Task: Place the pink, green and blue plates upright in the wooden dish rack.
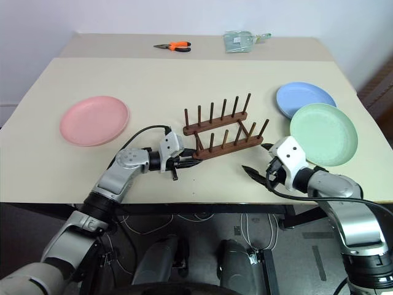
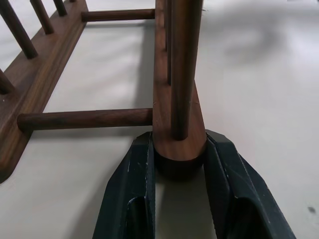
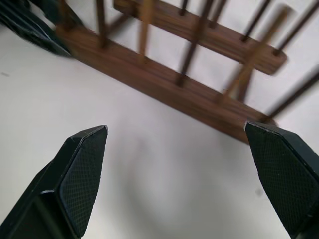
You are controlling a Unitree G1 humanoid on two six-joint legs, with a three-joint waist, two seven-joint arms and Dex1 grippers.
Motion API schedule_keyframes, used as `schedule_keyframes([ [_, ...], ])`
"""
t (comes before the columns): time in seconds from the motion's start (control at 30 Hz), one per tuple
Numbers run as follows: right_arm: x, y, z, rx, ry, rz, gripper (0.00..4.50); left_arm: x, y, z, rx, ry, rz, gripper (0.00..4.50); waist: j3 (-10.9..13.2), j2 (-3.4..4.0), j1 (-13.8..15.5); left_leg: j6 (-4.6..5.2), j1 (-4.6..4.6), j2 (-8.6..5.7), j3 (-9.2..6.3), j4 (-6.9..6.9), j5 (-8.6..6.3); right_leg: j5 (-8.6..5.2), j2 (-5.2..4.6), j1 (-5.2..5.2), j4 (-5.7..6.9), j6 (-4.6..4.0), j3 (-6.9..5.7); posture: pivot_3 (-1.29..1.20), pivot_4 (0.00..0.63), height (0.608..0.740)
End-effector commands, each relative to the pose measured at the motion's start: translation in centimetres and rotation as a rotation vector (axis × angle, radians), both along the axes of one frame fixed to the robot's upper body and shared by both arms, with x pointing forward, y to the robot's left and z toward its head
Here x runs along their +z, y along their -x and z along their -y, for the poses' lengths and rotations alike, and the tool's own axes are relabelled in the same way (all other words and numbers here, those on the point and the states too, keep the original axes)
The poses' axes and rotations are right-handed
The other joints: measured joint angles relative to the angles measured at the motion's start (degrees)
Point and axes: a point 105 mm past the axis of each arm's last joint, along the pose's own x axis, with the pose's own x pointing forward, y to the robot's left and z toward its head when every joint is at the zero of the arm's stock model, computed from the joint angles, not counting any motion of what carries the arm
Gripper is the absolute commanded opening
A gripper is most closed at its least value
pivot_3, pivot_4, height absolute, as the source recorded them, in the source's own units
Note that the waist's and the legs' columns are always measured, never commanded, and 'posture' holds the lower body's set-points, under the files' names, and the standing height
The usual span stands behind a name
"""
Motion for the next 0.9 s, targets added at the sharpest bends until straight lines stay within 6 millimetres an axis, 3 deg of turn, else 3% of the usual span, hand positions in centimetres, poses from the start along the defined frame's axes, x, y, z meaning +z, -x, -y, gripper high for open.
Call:
schedule_keyframes([
  [0.03,1.0,0.2,0.5,-0.014,0.012,0.049,4.50,-0.1,-1.3,-1.7,0.095,-0.038,0.028,2.70,0.0,0.00,0.0,0.00,0.00,0.00,0.00,0.00,0.00,0.00,0.00,0.00,0.00,0.00,0.00,0.00,0.150,0.740],
  [0.13,0.9,0.5,0.4,-0.018,0.007,0.040,4.50,-0.3,-1.7,-3.4,0.181,-0.066,0.027,4.16,0.0,0.00,-0.2,0.00,0.01,0.02,-0.01,0.00,0.00,0.00,0.01,0.00,0.03,0.00,0.01,0.00,0.150,0.740],
  [0.17,0.6,0.6,0.4,-0.022,0.021,0.019,4.50,0.1,-1.0,-4.1,0.188,-0.046,0.013,4.16,0.0,0.01,-0.5,0.00,0.01,0.04,0.00,0.00,0.00,0.00,0.02,0.00,0.03,0.00,0.01,0.00,0.150,0.740],
  [0.2,0.3,0.8,0.5,-0.025,0.032,0.004,3.93,0.4,-0.5,-4.5,0.192,-0.032,0.003,4.21,0.0,0.04,-1.1,0.00,0.02,0.05,0.00,0.00,0.00,0.00,0.03,0.00,0.04,0.00,0.02,0.00,0.150,0.740],
  [0.23,0.0,0.8,0.4,-0.029,0.039,-0.006,3.62,0.7,0.7,-4.6,0.176,-0.013,-0.026,4.05,0.0,0.04,-1.6,-0.01,0.02,0.06,-0.01,-0.02,0.01,-0.01,0.02,0.00,0.04,0.01,0.02,0.00,0.150,0.740],
  [0.3,-0.3,0.6,0.3,-0.040,0.039,-0.017,2.61,1.1,2.5,-4.3,0.138,0.003,-0.067,3.23,0.0,0.07,-1.9,-0.03,0.04,0.09,-0.02,-0.03,0.01,-0.01,0.03,0.00,0.05,0.01,0.03,0.00,0.150,0.740],
  [0.4,-1.5,-0.5,0.0,-0.064,0.077,-0.048,1.03,0.8,5.0,-2.1,0.058,-0.030,-0.118,1.74,0.0,0.11,-1.7,-0.06,0.04,0.07,-0.03,-0.01,0.02,-0.01,0.00,0.00,0.06,0.00,0.03,0.00,0.150,0.740],
  [0.47,-2.3,-1.5,-0.3,-0.078,0.100,-0.056,0.06,0.7,5.2,-0.5,0.062,-0.041,-0.101,1.72,0.0,0.11,-1.3,-0.06,0.03,0.04,-0.05,0.02,0.00,-0.01,-0.02,0.01,0.03,0.00,0.03,0.00,0.150,0.740],
  [0.6,-3.6,-4.5,-0.7,-0.140,0.121,-0.064,0.06,-0.5,3.1,1.3,0.244,-0.107,-0.065,1.72,0.0,0.11,-1.3,0.03,-0.02,-0.06,-0.06,0.04,-0.03,-0.02,-0.07,0.03,0.02,0.03,0.02,0.00,0.150,0.740],
  [0.77,-3.7,-8.0,-0.9,-0.227,0.147,-0.027,0.06,-1.5,0.1,0.3,0.469,-0.170,-0.011,1.72,-0.1,0.13,-1.7,-0.02,0.08,-0.02,-0.03,0.09,0.02,0.00,0.04,0.10,0.08,0.07,0.03,0.00,0.150,0.740],
  [0.9,-2.9,-10.2,-1.3,-0.260,0.152,0.043,0.06,-1.1,-2.1,-0.7,0.581,-0.149,0.012,1.72,-0.1,0.15,-1.8,-0.03,0.11,-0.02,-0.03,0.11,0.02,0.00,0.04,0.13,0.10,0.07,0.03,0.00,0.150,0.740],
])
